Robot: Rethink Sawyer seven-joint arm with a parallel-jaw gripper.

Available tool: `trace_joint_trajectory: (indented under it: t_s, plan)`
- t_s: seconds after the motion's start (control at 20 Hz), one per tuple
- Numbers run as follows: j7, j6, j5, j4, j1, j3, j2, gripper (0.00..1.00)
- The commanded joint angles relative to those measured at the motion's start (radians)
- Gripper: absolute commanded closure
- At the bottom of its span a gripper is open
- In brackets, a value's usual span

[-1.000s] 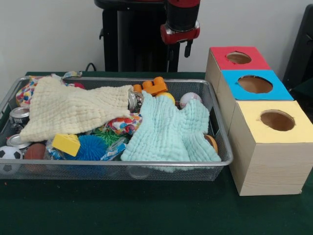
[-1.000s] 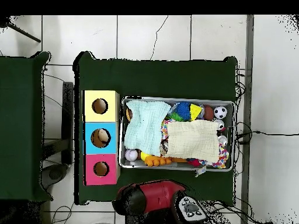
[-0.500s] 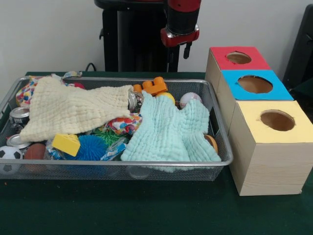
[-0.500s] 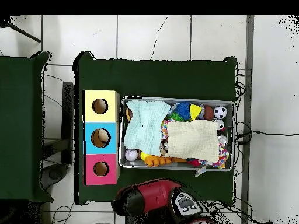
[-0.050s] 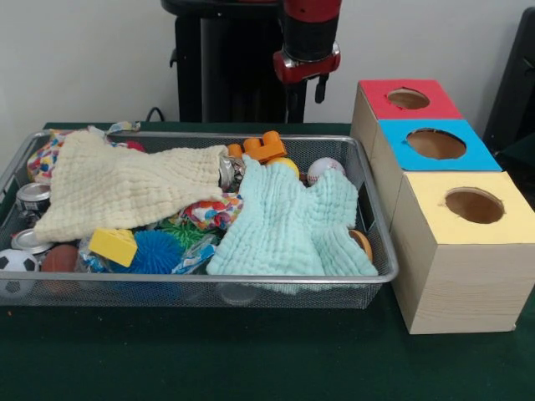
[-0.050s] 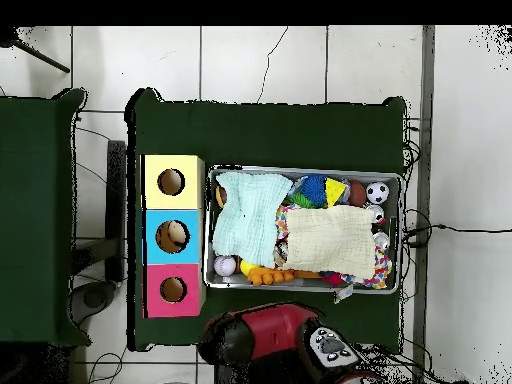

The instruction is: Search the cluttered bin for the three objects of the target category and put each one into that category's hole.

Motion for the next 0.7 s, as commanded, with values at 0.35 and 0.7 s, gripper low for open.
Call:
trace_joint_trajectory:
  t_s: [0.35,0.7]
  plan:
    - [-0.129,0.098,-0.118,-0.213,-0.150,0.154,0.012,0.00]
    - [-0.118,0.137,-0.104,-0.182,-0.215,0.221,-0.013,0.00]
